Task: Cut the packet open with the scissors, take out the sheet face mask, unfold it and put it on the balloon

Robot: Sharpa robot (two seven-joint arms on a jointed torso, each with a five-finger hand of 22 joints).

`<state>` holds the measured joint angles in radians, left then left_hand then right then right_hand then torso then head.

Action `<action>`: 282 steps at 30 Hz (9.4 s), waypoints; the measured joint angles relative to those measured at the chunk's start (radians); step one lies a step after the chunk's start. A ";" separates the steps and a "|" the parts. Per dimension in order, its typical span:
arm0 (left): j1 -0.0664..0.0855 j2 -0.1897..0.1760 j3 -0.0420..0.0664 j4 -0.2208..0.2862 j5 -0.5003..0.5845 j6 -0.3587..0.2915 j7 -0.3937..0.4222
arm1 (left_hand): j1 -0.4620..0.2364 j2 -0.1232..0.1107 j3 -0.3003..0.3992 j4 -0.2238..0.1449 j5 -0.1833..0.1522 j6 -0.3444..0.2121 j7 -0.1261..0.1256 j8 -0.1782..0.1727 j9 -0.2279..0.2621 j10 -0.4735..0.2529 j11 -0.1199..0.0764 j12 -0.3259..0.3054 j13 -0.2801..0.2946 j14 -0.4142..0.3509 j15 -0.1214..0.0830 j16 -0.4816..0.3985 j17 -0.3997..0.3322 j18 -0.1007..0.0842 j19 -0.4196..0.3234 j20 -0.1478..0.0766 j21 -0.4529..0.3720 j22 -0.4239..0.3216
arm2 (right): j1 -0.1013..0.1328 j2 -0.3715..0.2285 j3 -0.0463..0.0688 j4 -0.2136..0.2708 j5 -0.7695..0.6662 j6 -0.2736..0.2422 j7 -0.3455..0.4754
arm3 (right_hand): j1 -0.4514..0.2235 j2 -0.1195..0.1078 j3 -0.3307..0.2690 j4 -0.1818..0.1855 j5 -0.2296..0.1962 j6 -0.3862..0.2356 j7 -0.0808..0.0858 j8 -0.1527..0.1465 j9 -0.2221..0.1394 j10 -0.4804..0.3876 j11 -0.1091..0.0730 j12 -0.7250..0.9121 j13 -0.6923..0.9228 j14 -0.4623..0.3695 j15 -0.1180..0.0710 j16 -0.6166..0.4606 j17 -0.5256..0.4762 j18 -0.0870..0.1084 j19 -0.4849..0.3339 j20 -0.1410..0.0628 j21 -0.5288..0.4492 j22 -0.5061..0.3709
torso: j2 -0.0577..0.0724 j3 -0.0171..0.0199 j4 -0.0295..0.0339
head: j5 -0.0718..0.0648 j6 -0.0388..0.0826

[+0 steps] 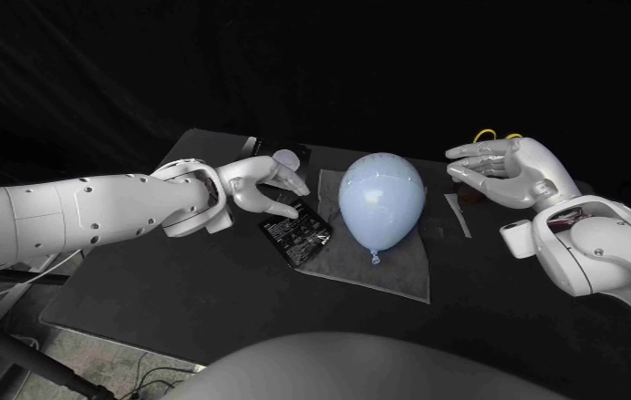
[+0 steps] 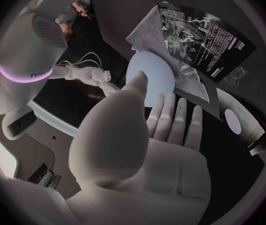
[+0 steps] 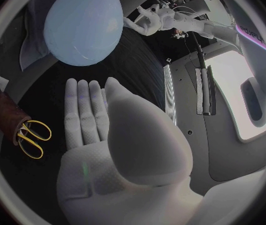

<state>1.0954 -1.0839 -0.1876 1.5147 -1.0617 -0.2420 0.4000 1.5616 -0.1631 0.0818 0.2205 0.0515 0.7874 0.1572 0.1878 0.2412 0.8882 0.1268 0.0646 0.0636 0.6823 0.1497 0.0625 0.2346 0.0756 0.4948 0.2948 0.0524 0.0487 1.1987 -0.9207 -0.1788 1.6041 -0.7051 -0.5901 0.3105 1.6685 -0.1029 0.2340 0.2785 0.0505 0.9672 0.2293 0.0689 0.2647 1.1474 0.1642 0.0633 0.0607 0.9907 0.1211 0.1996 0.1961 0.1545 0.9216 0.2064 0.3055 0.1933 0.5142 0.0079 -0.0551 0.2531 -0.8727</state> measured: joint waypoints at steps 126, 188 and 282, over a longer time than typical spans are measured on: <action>-0.088 0.064 -0.039 -0.110 -0.435 -0.070 -0.122 | 0.062 -0.135 -0.287 0.083 -0.001 -0.382 -0.088 -0.143 -0.132 -0.586 -0.099 -0.032 -0.029 -0.438 -0.065 -0.028 -0.178 0.093 -0.275 -0.017 -0.019 -0.018 | -0.003 0.014 -0.001 -0.033 0.064 -0.021 -0.020 | -0.090 -0.021 0.117 -0.070 0.000 -0.061 -0.002 0.004 -0.011 -0.063 0.018 0.000 0.000 0.020 0.016 -0.041 -0.028 0.014 0.034 0.026 -0.065 -0.061 | 0.000 0.0012 -0.0032 | -0.035 0.000; -0.087 0.118 -0.021 -0.130 -0.484 -0.085 -0.172 | 0.121 0.051 0.263 0.068 0.001 0.140 -0.004 0.029 -0.027 0.146 0.010 0.001 -0.001 0.222 -0.038 0.127 -0.052 0.094 0.251 -0.064 0.140 0.012 | -0.004 0.023 -0.001 -0.031 0.084 0.006 -0.020 | -0.104 -0.014 0.140 -0.077 0.000 -0.054 -0.003 0.012 -0.008 -0.049 0.011 0.000 0.000 0.028 0.009 -0.041 -0.029 0.015 0.041 0.026 -0.068 -0.065 | -0.002 0.0019 -0.0018 | -0.038 0.000; -0.092 0.100 -0.026 -0.089 -0.527 -0.100 -0.224 | 0.145 0.128 -0.118 0.069 -0.002 0.131 -0.008 0.071 -0.041 0.105 0.007 0.063 0.008 0.140 -0.024 0.162 -0.098 0.094 0.185 -0.034 0.117 0.028 | -0.006 0.022 -0.001 -0.039 0.099 0.020 -0.020 | -0.121 -0.013 0.150 -0.081 0.004 -0.051 -0.003 0.012 -0.008 -0.049 0.011 0.000 0.000 0.031 0.013 -0.041 -0.031 0.015 0.044 0.023 -0.068 -0.068 | -0.002 0.0012 -0.0018 | -0.045 0.000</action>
<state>1.0030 -0.9838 -0.2134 1.4254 -1.5890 -0.3417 0.1764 1.7065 -0.0356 -0.0365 0.2896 0.0498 0.9184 0.1489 0.2591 0.2006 0.9928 0.1342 0.1280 0.0720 0.8222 0.1255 0.2246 0.1367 0.1700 0.6795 0.2611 0.1694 0.0768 1.1925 -0.8986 -0.1797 1.5649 -0.6066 -0.5701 0.2908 1.5472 -0.1156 0.3841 0.1973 0.0542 0.9164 0.2267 0.0808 0.2572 1.0987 0.1752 0.0634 0.0611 1.0218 0.1342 0.1587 0.1655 0.1692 0.9660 0.2291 0.2373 0.1258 0.5125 0.0091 -0.0569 0.2078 -0.8728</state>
